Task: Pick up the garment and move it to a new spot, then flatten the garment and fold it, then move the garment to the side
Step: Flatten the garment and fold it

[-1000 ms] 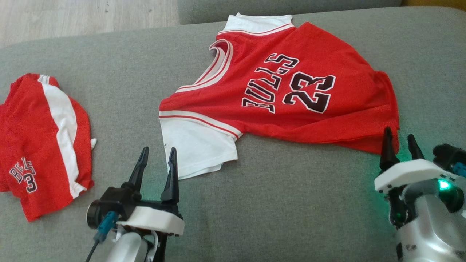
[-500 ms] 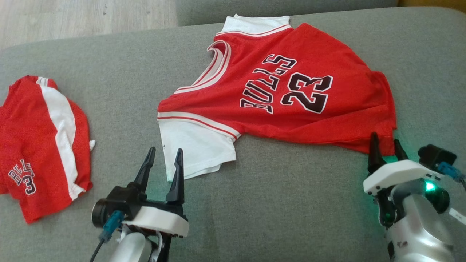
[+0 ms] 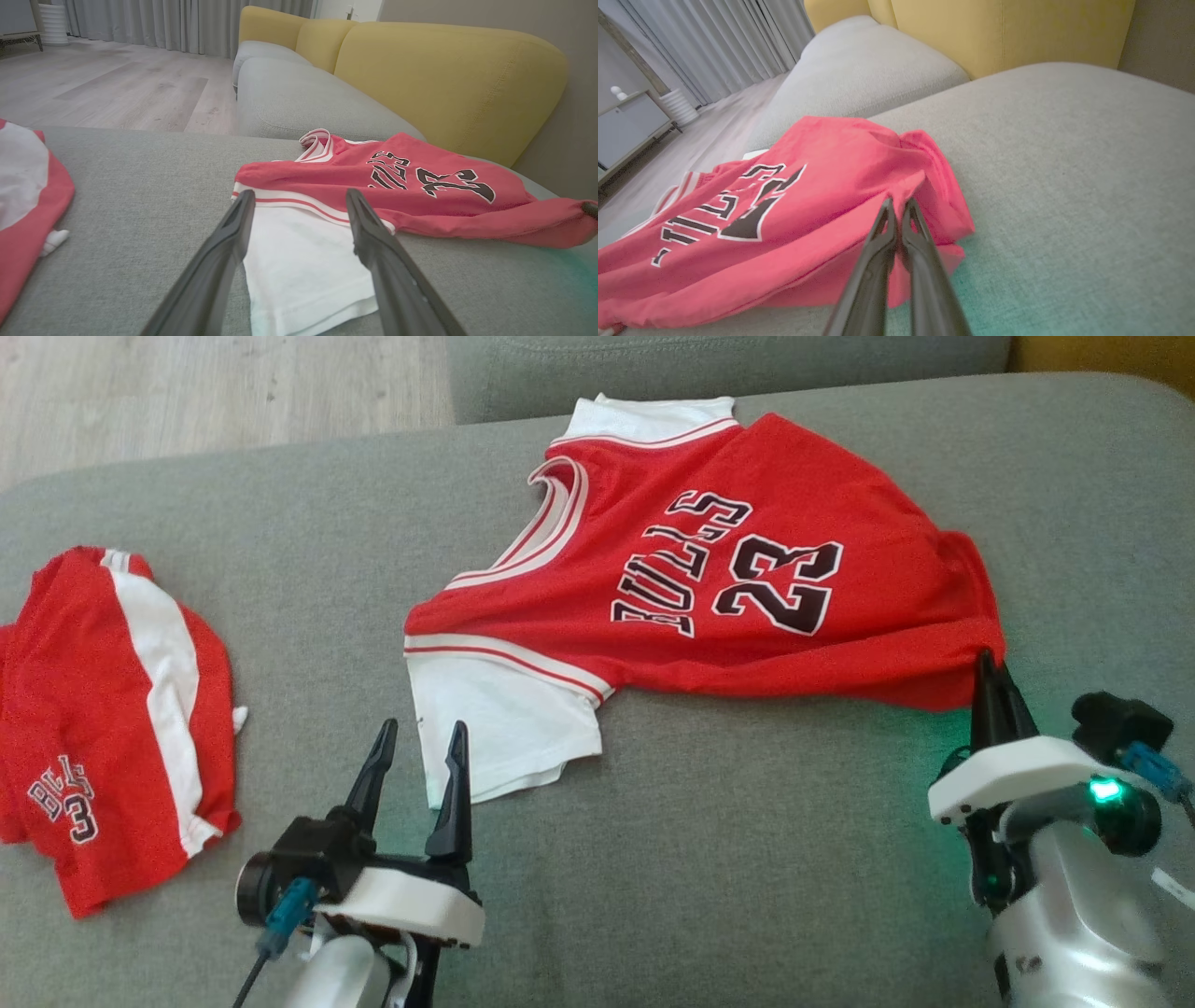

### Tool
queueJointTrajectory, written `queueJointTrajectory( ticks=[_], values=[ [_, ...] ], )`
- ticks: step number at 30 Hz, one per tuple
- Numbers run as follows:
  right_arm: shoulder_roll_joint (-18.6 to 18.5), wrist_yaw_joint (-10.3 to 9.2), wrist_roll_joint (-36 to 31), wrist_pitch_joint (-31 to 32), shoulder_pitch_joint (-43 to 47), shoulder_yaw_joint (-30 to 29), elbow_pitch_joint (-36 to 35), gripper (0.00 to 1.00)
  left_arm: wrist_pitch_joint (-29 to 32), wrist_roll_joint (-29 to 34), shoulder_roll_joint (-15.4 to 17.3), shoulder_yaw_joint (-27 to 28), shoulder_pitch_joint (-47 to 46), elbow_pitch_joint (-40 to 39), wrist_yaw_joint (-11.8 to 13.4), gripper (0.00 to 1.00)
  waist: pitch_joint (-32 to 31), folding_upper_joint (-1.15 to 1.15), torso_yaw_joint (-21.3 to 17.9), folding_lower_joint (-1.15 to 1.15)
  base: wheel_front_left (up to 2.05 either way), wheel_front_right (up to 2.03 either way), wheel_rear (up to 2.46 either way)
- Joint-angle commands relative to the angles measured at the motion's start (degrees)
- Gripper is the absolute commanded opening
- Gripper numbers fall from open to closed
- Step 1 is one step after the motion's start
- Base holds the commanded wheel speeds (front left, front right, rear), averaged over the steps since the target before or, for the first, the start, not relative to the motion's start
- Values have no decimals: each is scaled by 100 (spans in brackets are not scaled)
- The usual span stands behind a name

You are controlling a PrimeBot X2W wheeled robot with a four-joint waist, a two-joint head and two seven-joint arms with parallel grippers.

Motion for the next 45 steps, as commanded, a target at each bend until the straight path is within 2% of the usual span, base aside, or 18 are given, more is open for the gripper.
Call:
queueJointTrajectory(
  ticks=[1,10,19,22,28,30,36,42,43,44,45],
  values=[
    [-25,39,-10,-100,91,164,-368,0,-37,-38,31,168,-114,-123,30,100,-67,0,-42,0,0,0,0],
    [-25,39,119,-118,739,267,-1646,0,28,-215,-39,156,-73,-70,35,100,-171,0,-152,0,0,0,0],
    [-25,39,-108,246,1394,217,-2770,0,433,-503,-129,37,-120,138,-65,100,-174,0,-168,0,0,0,0],
    [-25,39,-111,322,1487,240,-2925,0,742,-608,-150,-6,-175,295,-26,100,-146,0,-185,0,0,0,0],
    [-25,39,-63,388,1481,394,-3074,0,1138,-301,27,2,-353,753,562,100,-76,0,-306,0,0,0,0],
    [-25,39,-53,393,1454,441,-3087,0,1247,-242,79,-20,-383,875,653,100,-55,0,-345,0,0,0,0],
    [-25,39,-27,370,1395,542,-3063,0,1306,-281,136,8,-420,1084,696,100,-29,0,-430,0,0,0,0],
    [-25,39,-19,349,1364,592,-2994,0,1540,-360,137,-145,-432,1193,478,100,-43,0,-476,0,0,0,0],
    [-25,39,-26,351,1352,591,-2983,0,1590,-368,136,-186,-433,1193,426,67,-46,0,-480,0,0,0,0],
    [-25,39,-38,355,1337,590,-2974,0,1633,-385,134,-221,-433,1184,372,0,-48,0,-483,0,0,0,0],
    [-25,39,-52,362,1319,590,-2969,0,1663,-394,137,-253,-436,1167,323,0,-48,0,-485,0,0,0,0]
  ],
)
